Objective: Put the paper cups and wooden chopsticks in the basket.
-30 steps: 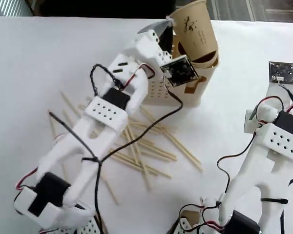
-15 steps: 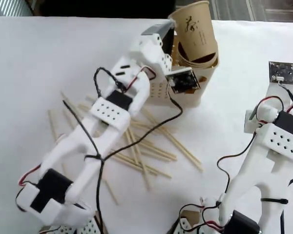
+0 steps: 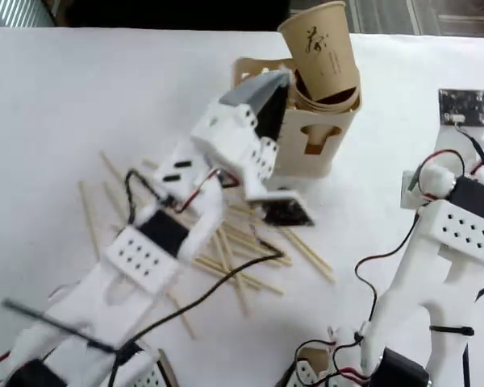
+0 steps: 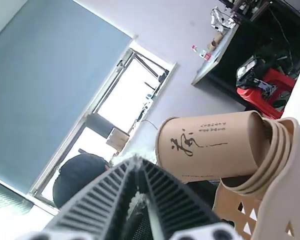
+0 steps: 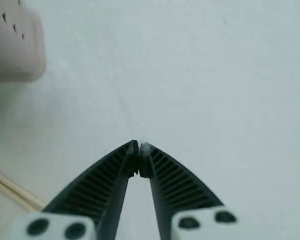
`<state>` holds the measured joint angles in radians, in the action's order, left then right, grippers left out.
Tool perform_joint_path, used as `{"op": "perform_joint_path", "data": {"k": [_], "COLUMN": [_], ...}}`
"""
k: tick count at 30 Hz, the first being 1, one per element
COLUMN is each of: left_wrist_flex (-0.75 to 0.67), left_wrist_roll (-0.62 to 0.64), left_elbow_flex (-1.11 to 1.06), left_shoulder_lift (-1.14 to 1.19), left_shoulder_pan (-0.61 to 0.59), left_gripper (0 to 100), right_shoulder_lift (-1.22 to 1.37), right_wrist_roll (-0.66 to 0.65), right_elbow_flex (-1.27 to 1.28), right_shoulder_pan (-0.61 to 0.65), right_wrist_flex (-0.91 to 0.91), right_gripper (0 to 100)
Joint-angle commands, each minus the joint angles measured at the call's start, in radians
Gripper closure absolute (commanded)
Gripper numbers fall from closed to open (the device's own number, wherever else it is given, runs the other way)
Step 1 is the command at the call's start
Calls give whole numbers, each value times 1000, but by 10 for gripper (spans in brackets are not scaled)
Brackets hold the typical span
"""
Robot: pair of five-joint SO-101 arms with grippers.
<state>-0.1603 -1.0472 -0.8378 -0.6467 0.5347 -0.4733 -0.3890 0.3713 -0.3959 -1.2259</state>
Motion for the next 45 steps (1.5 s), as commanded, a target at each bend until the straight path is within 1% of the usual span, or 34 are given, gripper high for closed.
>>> {"op": "perform_joint_path", "data": {"k": [1, 3, 5, 8, 11, 14, 16, 18, 20, 22, 24, 26, 29, 34, 36, 39, 45], "left_wrist_flex": [71, 157, 253, 407, 595, 799, 902, 959, 984, 976, 948, 898, 847, 847, 848, 848, 847], "left_wrist_roll": [69, 138, 216, 370, 539, 703, 756, 769, 779, 829, 872, 888, 888, 890, 890, 890, 890], "left_elbow_flex": [-133, -199, -233, -249, -249, -249, -250, -250, -252, -281, -339, -408, -462, -466, -468, -468, -477], "left_shoulder_lift": [-234, -349, -464, -621, -750, -839, -880, -901, -912, -915, -915, -915, -915, -915, -915, -915, -915], "left_shoulder_pan": [-13, -27, -74, -154, -219, -243, -243, -243, -243, -245, -245, -245, -245, -245, -245, -245, -245], "left_gripper": [980, 979, 979, 978, 977, 977, 977, 977, 977, 976, 976, 976, 976, 976, 976, 976, 976], "right_shoulder_lift": [-84, -96, -99, -99, -99, -97, -93, -61, -7, 58, 111, 154, 219, 341, 392, 441, 394], "right_wrist_roll": [9, 9, 9, 8, 8, 8, 8, 8, 9, 9, 9, 9, 12, 61, 68, 66, 64], "right_elbow_flex": [-104, -141, -173, -221, -265, -310, -341, -381, -428, -482, -529, -577, -641, -672, -669, -664, -674], "right_shoulder_pan": [91, 151, 209, 292, 360, 417, 446, 461, 464, 464, 463, 463, 458, 432, 429, 430, 429], "right_wrist_flex": [7, 7, 7, 7, 8, 13, 15, 15, 15, 15, 15, 15, 16, 16, 2, -65, -157], "right_gripper": [981, 981, 981, 981, 981, 981, 981, 981, 981, 981, 981, 981, 981, 981, 981, 981, 981]}}
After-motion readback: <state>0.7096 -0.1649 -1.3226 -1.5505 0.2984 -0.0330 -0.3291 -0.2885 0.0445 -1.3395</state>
